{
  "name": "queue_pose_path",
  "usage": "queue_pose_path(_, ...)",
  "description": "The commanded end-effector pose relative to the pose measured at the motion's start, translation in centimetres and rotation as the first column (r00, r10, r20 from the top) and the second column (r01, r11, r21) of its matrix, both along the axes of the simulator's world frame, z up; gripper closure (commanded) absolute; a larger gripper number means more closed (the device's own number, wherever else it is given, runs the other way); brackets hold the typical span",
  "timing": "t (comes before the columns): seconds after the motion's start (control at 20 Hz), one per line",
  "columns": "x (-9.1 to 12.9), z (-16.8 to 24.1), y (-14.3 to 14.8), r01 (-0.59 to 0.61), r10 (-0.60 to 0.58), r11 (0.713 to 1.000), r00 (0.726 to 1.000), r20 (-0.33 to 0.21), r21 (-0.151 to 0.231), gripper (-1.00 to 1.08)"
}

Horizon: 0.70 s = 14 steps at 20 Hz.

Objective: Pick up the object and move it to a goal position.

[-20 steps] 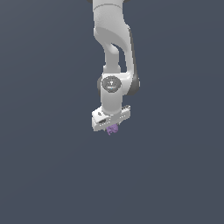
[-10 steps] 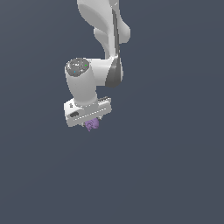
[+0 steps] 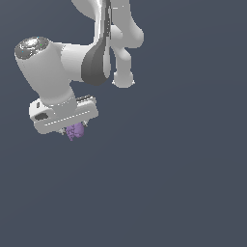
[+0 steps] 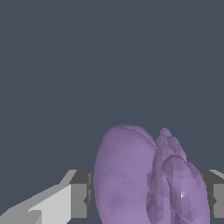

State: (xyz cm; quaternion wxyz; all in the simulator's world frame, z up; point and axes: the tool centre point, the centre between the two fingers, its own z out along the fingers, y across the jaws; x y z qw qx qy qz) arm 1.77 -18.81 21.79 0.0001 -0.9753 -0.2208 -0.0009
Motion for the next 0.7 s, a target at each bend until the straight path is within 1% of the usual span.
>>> queue_pose_path(0.0, 0.4, 1.1, -1.5, -0.002, 0.002, 1.0, 1.0, -0.001, 0.0, 1.08)
queue_pose_path(0.3, 1.0, 2.7, -3.6, -0.002, 0.002, 1.0, 1.0, -0.002, 0.0, 1.08)
queue_pose_path(0.65, 1.3, 3.2, -4.2, -0.001, 0.001, 1.0, 1.0, -0.002, -0.001, 1.08)
